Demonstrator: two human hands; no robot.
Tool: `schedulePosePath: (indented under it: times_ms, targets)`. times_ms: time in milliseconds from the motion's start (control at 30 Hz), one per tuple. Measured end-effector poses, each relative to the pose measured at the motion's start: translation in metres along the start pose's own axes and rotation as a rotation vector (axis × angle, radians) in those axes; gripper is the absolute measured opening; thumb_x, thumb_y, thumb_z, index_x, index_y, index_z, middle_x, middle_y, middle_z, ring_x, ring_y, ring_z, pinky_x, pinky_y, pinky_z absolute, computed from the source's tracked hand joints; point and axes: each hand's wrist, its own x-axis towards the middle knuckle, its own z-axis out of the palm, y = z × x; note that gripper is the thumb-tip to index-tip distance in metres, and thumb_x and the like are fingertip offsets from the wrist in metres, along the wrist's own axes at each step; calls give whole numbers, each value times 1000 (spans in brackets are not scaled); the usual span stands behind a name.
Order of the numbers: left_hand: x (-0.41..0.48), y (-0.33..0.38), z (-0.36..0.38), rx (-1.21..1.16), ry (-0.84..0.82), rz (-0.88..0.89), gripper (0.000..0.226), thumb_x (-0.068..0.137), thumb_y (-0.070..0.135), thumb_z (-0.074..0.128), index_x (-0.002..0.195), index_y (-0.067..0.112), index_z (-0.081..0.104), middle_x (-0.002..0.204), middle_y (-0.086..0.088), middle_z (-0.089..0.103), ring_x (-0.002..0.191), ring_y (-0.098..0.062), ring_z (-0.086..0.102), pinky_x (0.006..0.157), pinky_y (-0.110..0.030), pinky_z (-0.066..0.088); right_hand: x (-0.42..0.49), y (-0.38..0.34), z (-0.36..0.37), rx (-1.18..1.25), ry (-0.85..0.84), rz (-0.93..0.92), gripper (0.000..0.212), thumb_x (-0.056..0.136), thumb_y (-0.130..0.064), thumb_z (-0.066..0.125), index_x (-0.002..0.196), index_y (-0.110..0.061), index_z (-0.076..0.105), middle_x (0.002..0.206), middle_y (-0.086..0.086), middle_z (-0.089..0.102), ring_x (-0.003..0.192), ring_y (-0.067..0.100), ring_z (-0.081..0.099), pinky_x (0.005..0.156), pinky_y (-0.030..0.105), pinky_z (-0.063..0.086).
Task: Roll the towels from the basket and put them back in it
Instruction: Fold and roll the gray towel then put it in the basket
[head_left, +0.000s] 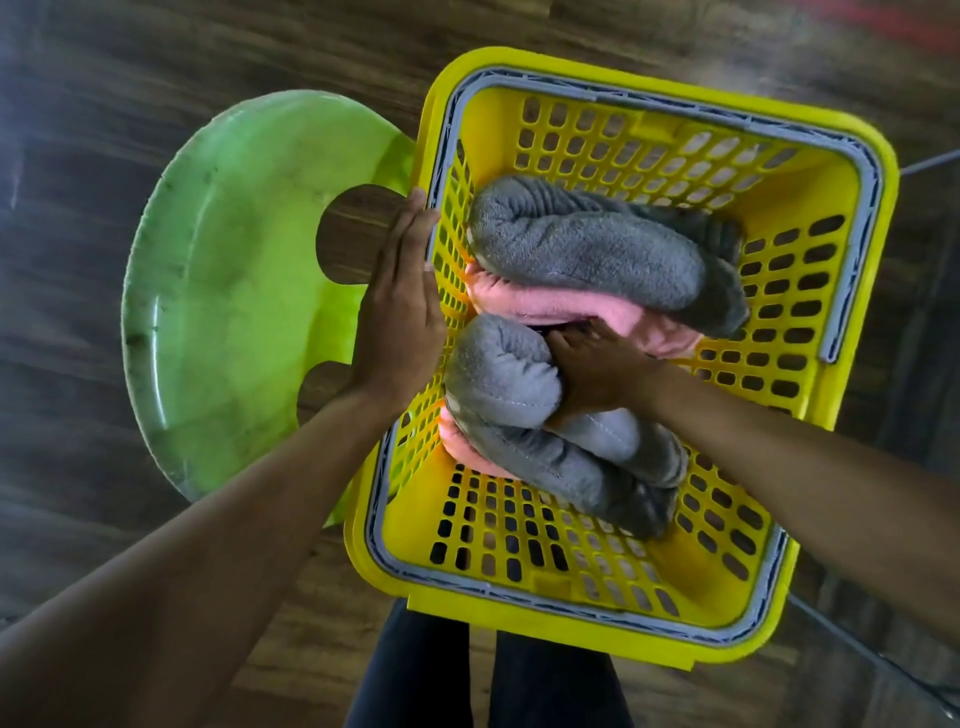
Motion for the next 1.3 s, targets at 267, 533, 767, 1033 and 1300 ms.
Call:
schedulePosePath:
  times_ms: [267,533,767,1033,1300]
  targets:
    - [0,-1,-1,0,-4,3,43,101,7,30,142,4,41,156,-10,31,143,-22,32,105,-27,42,9,-22,-30,-61,131,131,100,57,-89,55,119,-11,47,117,5,63,111,25,58,102,44,27]
    - [0,-1,0,2,-4,14,42,100,4,32,142,2,41,156,-12,32,144,-23,31,109,-34,40,-24,-56,-29,165,150,221,91,65,-85,54,117,-12,48,118,4,63,107,27,61,93,38,41]
    - [1,1,-2,8,-6,6,41,101,4,31,141,1,42,155,-13,33,144,-24,31,112,-17,28,-65,-51,25,271,181,92,95,61,-71,65,131,-12,40,121,9,56,102,34,61,81,43,46]
    - [1,4,-4,8,-8,-13,44,99,7,28,140,3,42,156,-11,31,144,-23,30,107,-8,27,-55,-91,76,94,222,294,116,40,-68,78,135,-12,42,105,8,56,86,27,51,76,40,43]
    - [1,2,-2,12,-10,-4,43,99,5,29,141,3,42,157,-11,30,144,-23,30,107,-9,28,-57,-85,80,131,281,260,115,49,-74,72,140,-11,41,112,9,57,93,30,54,79,42,41]
